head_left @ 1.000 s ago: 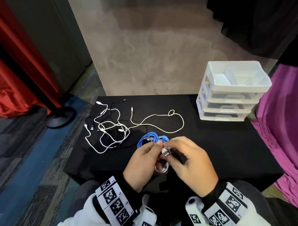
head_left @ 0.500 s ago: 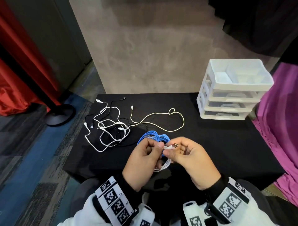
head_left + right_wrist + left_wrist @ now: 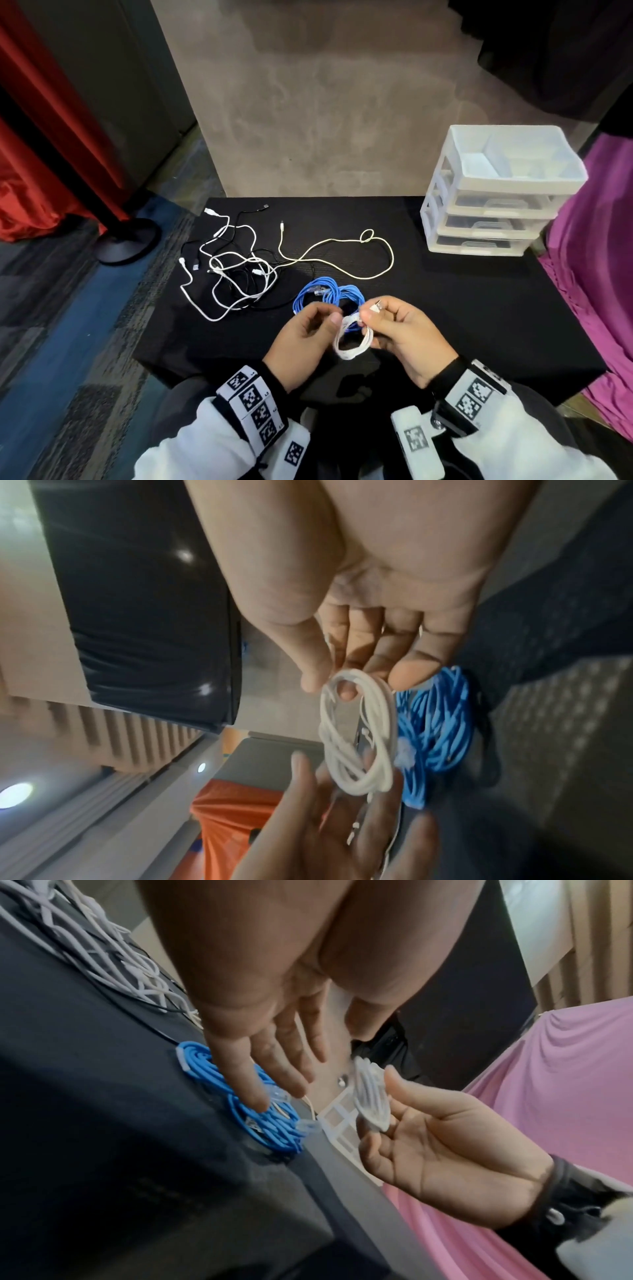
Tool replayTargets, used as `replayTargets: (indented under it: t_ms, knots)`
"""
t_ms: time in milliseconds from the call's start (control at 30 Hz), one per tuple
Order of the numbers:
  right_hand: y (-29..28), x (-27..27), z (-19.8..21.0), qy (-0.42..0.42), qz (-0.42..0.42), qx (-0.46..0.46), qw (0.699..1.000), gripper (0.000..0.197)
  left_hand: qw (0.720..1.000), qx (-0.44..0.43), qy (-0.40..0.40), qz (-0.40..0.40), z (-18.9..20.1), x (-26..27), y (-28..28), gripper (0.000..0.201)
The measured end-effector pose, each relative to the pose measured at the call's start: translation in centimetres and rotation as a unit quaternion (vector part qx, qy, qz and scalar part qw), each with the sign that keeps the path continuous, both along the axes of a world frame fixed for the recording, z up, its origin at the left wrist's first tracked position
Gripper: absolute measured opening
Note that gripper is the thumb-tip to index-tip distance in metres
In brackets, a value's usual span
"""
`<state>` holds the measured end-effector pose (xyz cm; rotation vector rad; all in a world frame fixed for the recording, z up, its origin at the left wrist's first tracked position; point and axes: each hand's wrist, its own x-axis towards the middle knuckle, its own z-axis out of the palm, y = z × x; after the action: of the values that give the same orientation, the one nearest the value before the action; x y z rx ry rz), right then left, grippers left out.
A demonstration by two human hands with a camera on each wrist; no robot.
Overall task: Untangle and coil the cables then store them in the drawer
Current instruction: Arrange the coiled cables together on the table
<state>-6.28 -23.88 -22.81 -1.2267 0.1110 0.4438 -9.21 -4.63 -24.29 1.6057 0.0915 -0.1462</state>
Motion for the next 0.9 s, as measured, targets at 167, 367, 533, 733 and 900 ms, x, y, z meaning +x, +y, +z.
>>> replayTargets:
  t_ms: [167,367,533,733,900]
  knots:
    - [-0.8,4.8,-1.7,-0.022,-0.034,-0.091,0.995,0.013,0.989,0.126,0.030,0.070,-1.7,2.0,2.5,0.034]
    - [0.2,6.9,-4.2,-0.028,-0.036,-0.174,0.984,0.021,0.966,0.243,0.035,0.075,-2.8,2.9,3.6,0.009]
    - [0.0,6.5,-4.4,-0.055,-0.029,-0.189,0.980,0.011,0.952,0.296,0.045,0.067,-3.7,3.0,3.2,0.021]
    - [-0.9,6.5,-3.7,-0.106,-0.068,-0.277,0.953,0.010,0.957,0.288,0.022,0.040,-3.6,3.4,1.8,0.023]
    - [-1.0,7.9,-2.4,-0.184,-0.082,-0.357,0.912,0.006,0.962,0.264,0.028,0.070,-4.0,3.0,3.2,0.018]
